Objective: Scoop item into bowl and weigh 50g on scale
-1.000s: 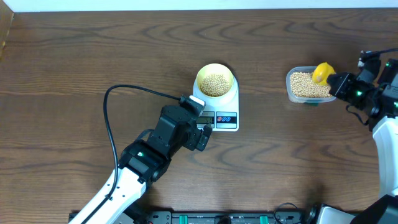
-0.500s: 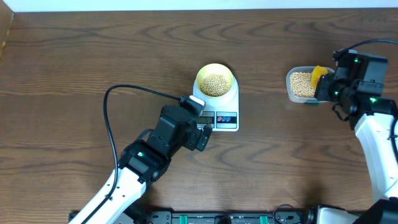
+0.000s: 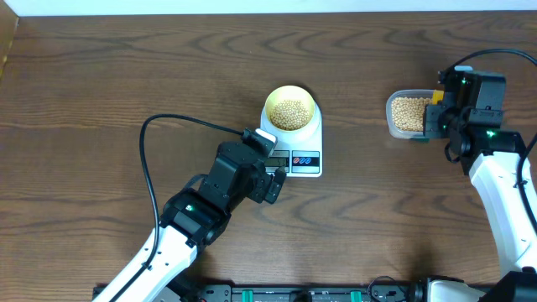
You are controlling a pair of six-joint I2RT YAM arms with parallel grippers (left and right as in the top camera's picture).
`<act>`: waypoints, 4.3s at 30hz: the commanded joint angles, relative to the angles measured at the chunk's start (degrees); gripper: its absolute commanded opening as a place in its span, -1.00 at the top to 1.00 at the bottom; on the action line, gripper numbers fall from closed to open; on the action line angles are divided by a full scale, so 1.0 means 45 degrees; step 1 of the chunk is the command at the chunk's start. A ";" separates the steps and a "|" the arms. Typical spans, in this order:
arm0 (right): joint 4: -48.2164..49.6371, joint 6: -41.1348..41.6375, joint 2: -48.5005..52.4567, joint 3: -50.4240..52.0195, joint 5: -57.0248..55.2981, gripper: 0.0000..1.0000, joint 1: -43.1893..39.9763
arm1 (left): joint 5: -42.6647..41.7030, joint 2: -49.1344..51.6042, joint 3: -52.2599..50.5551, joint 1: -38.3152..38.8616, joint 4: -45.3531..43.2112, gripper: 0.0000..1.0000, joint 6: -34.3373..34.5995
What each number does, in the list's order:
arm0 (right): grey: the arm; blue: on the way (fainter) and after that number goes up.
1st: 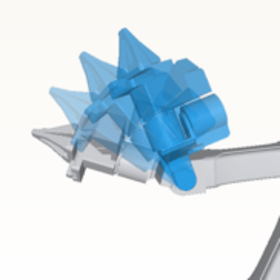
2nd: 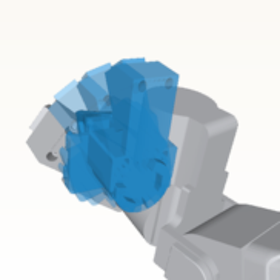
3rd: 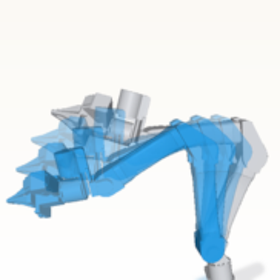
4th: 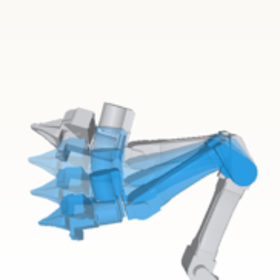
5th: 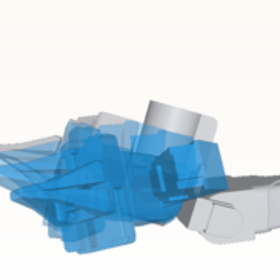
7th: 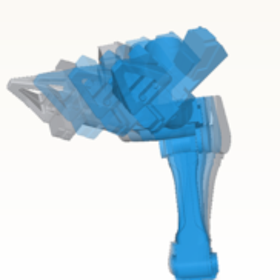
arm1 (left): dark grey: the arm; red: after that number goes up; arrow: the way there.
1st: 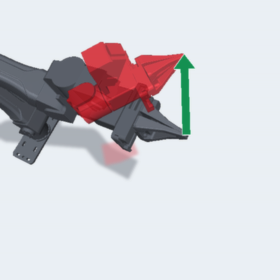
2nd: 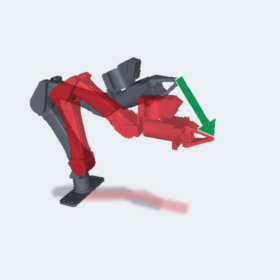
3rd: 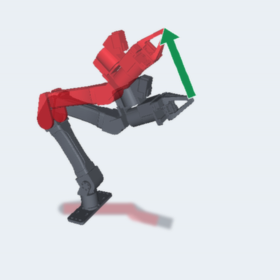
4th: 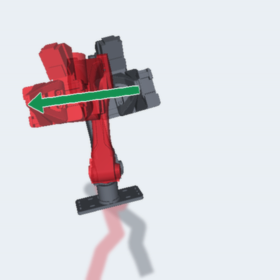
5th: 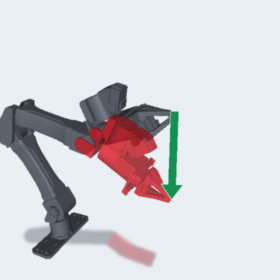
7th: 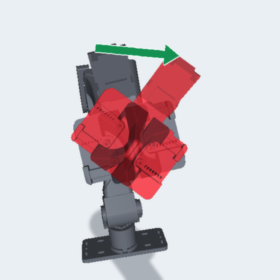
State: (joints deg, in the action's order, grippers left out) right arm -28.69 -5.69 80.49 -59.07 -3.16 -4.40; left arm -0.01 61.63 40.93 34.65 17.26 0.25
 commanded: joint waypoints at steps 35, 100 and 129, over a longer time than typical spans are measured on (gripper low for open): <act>0.7815 0.3177 0.2127 -0.0015 0.5887 0.98 0.2749 | 0.0151 0.0024 0.0019 -0.0053 -0.0049 -0.96 0.0199; 0.1404 0.0432 0.4522 -0.4804 0.6630 0.98 0.5255 | 0.0151 0.0024 0.0019 -0.0053 -0.0049 -0.96 0.0199; 0.0510 -0.3381 0.5241 -0.4755 0.4065 0.98 0.6353 | 0.0151 0.0024 0.0019 -0.0053 -0.0049 -0.96 0.0199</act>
State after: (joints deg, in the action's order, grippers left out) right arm -26.44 -17.91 101.45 -79.46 16.40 23.92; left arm 0.16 61.65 40.91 34.63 17.08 0.25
